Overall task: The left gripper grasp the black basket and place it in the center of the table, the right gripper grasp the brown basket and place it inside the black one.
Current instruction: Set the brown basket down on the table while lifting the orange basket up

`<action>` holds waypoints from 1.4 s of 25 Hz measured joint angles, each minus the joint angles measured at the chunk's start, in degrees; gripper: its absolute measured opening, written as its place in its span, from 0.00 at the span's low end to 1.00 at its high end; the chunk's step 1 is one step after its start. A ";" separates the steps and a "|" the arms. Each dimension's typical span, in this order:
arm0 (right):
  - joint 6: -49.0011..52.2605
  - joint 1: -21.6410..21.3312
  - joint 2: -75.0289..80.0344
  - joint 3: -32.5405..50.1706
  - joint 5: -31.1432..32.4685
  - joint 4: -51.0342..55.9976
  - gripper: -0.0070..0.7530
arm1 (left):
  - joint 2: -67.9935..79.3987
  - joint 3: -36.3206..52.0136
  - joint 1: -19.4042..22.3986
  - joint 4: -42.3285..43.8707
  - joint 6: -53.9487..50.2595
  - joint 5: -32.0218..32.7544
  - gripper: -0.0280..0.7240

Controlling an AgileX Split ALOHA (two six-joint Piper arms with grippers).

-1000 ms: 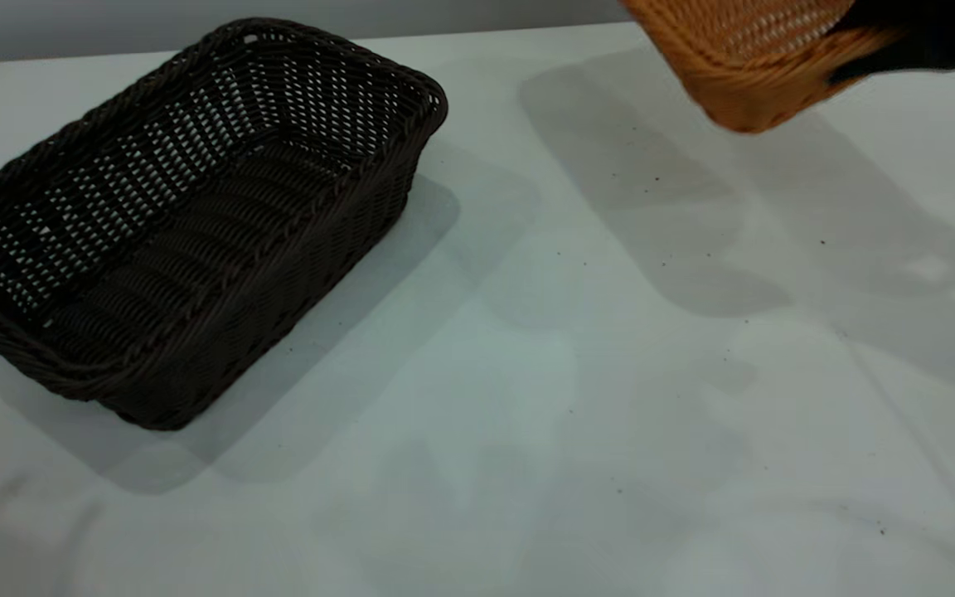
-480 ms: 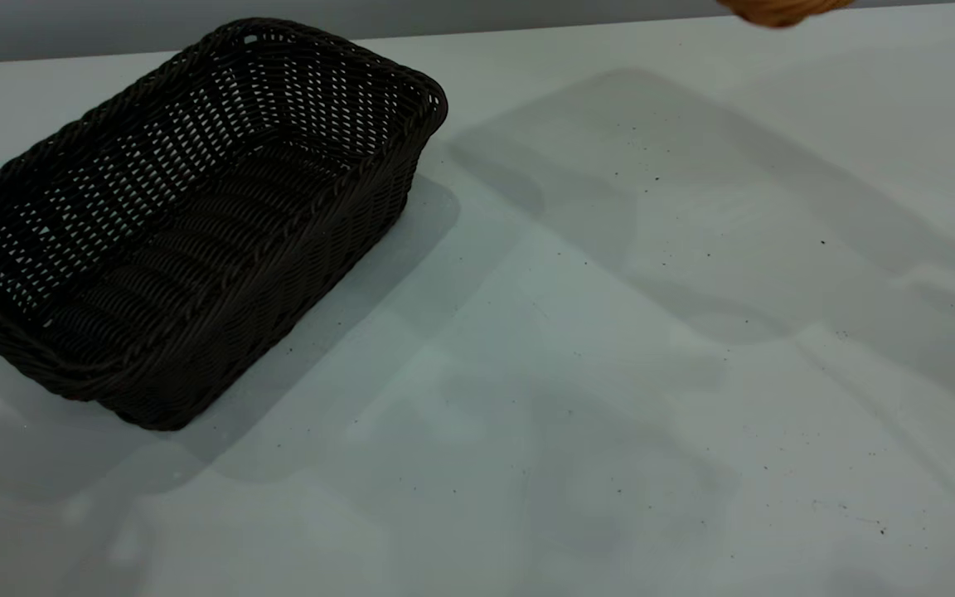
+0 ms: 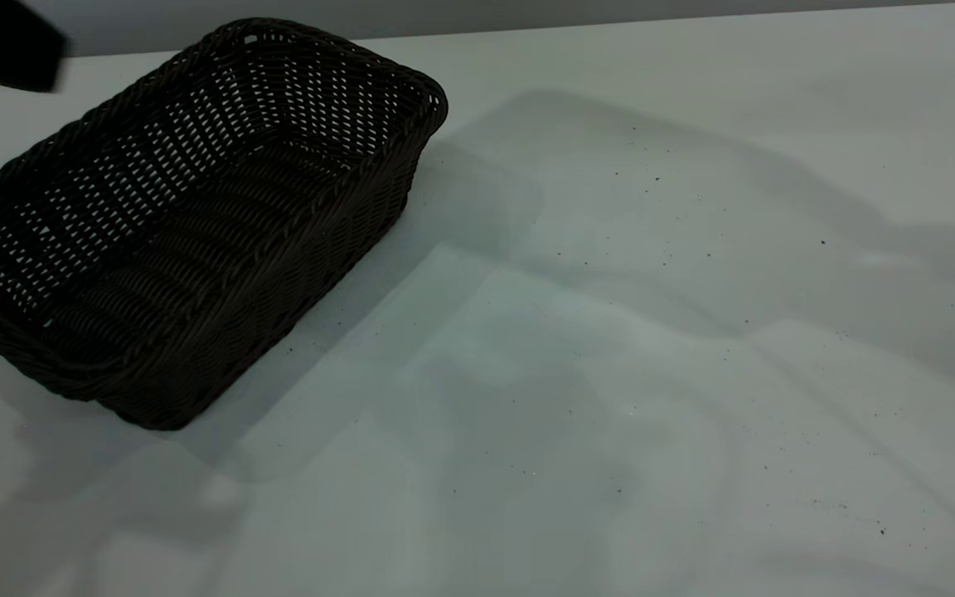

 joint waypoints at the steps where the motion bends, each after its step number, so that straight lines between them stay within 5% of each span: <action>1: 0.00 0.00 0.00 -0.23 -0.28 -0.05 0.15 | 1.32 0.00 -1.72 0.00 0.00 -2.08 0.59; 10: -0.19 0.00 0.05 -0.25 0.34 -1.75 0.15 | 18.65 0.00 -13.89 0.00 -0.25 -19.97 0.59; 19: -1.47 0.00 0.05 -0.25 0.94 -1.69 0.15 | 32.72 -0.05 -18.07 -1.44 -1.13 -35.64 0.59; 26: -1.69 0.00 0.05 -0.25 0.99 -1.49 0.15 | 37.29 -0.05 -18.55 -1.85 -1.73 -39.30 0.58; 29: -1.80 0.00 0.05 -0.25 0.99 -1.49 0.15 | 38.40 -0.05 -18.55 -0.79 -1.36 -38.99 0.50; 33: -2.08 0.00 0.05 -0.25 1.29 -1.49 0.15 | 38.40 -0.05 -18.55 -0.09 0.37 -38.75 0.22; 35: -3.21 0.00 0.05 -0.66 2.24 -1.69 0.15 | 38.28 -0.05 -18.55 1.92 2.54 -37.35 0.18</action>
